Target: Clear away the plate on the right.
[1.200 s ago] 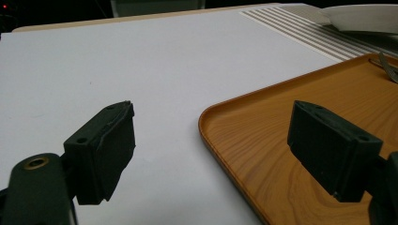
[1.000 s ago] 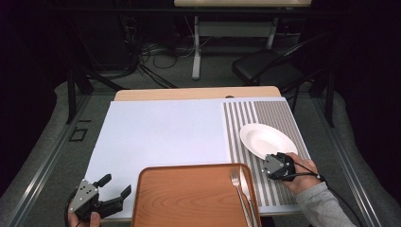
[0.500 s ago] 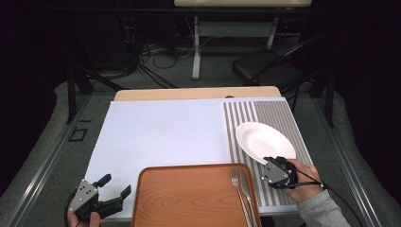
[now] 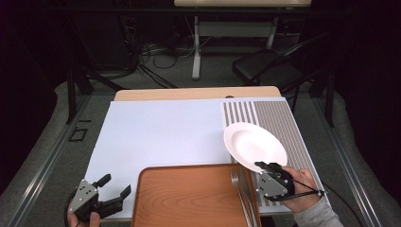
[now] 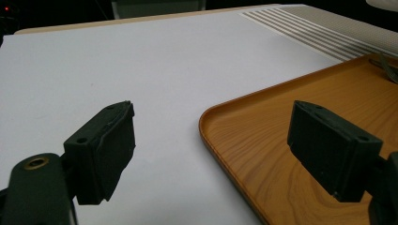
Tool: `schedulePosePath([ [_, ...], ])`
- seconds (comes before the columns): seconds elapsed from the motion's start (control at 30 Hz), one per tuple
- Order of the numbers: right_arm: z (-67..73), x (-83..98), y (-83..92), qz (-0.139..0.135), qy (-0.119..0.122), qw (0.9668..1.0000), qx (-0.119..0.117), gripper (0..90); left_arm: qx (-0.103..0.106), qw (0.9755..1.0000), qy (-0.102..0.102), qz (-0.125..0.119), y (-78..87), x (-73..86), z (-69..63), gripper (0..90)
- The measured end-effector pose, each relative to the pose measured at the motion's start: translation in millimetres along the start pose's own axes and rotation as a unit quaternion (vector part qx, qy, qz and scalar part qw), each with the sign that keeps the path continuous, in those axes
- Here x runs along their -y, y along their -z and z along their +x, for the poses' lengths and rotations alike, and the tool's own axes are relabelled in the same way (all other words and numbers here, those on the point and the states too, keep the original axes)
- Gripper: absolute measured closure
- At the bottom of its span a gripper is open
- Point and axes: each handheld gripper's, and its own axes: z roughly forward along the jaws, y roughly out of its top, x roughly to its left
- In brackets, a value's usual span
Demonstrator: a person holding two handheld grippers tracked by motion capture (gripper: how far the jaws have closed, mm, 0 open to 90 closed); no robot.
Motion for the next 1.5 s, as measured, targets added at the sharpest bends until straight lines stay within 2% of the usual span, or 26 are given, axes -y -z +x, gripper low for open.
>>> schedulePosePath([
  [0.07, 1.6, -5.4, 2.4, -0.011, 0.001, 0.9999, 0.000, 80.7, 0.000, 1.0000, 0.001, 0.000, 0.0, 0.0, 0.0, 15.5],
  [0.1, 3.4, -7.3, 3.3, -0.013, -0.008, 0.9999, 0.001, 80.6, 0.000, 1.0000, 0.001, 0.000, 0.0, 0.1, 0.0, 15.5],
  [0.13, 3.4, -10.6, 4.0, -0.024, 0.003, 0.9997, 0.002, 80.7, 0.000, 1.0000, 0.001, 0.000, 0.1, 0.1, 0.0, 15.5],
  [0.17, 4.9, -12.8, 4.6, -0.029, 0.000, 0.9996, 0.000, 80.6, 0.000, 1.0000, 0.001, 0.000, 0.1, 0.1, 0.0, 15.5],
  [0.47, 11.1, -30.6, 7.2, -0.060, 0.033, 0.9977, 0.000, 80.5, 0.000, 1.0000, 0.001, -0.001, 0.0, 0.1, 0.1, 15.5],
  [0.57, 13.8, -35.0, 7.1, -0.074, 0.036, 0.9966, -0.003, 80.5, 0.001, 1.0000, 0.000, 0.001, -0.3, 0.0, 0.0, 15.5],
  [0.6, 15.3, -36.5, 8.5, -0.069, 0.031, 0.9971, -0.003, 80.3, 0.001, 1.0000, 0.000, 0.000, -0.4, 0.0, -0.1, 15.5],
  [0.67, 16.0, -39.8, 9.0, -0.076, 0.041, 0.9963, -0.005, 80.4, 0.000, 1.0000, 0.001, -0.001, -0.5, 0.0, -0.4, 15.5],
  [0.7, 18.0, -41.2, 9.6, -0.076, 0.036, 0.9965, -0.005, 80.4, 0.000, 1.0000, 0.001, 0.000, -0.4, 0.0, -0.4, 15.5],
  [0.77, 19.1, -44.3, 8.9, -0.088, 0.042, 0.9952, -0.006, 80.3, 0.000, 1.0000, 0.000, 0.000, -0.2, 0.0, -0.1, 15.5],
  [0.83, 21.3, -47.1, 10.3, -0.084, 0.040, 0.9957, -0.010, 80.3, 0.000, 1.0000, 0.001, -0.001, -0.2, 0.0, -0.1, 15.5],
  [0.87, 21.0, -48.9, 10.1, -0.086, 0.047, 0.9951, -0.010, 80.2, 0.000, 1.0000, 0.001, -0.001, -0.2, 0.0, 0.0, 15.5],
  [1.1, 31.1, -57.7, 10.5, -0.098, 0.034, 0.9944, -0.021, 80.3, 0.000, 1.0000, 0.002, 0.000, -0.6, 0.2, 0.1, 15.5],
  [1.13, 31.3, -59.5, 10.0, -0.103, 0.046, 0.9934, -0.021, 80.4, 0.000, 1.0000, 0.002, 0.000, -0.6, 0.2, 0.1, 15.5],
  [1.17, 33.6, -60.6, 9.3, -0.108, 0.043, 0.9930, -0.024, 80.4, 0.000, 1.0000, 0.001, 0.000, -0.5, 0.2, 0.0, 15.5],
  [1.27, 37.0, -65.0, 8.1, -0.107, 0.058, 0.9920, -0.032, 80.5, -0.001, 1.0000, 0.002, 0.000, -0.1, 0.2, 0.1, 15.5],
  [1.37, 44.0, -68.7, 6.7, -0.107, 0.055, 0.9921, -0.036, 80.4, -0.002, 1.0000, 0.002, 0.000, 0.3, 0.1, 0.3, 15.5],
  [1.4, 44.8, -69.7, 5.3, -0.115, 0.063, 0.9907, -0.037, 80.5, -0.002, 1.0000, 0.001, 0.000, 0.3, 0.1, 0.3, 15.5],
  [1.5, 52.3, -73.7, 3.0, -0.116, 0.064, 0.9901, -0.047, 80.4, 0.000, 1.0000, 0.000, -0.001, 0.3, 0.1, 0.2, 15.5],
])
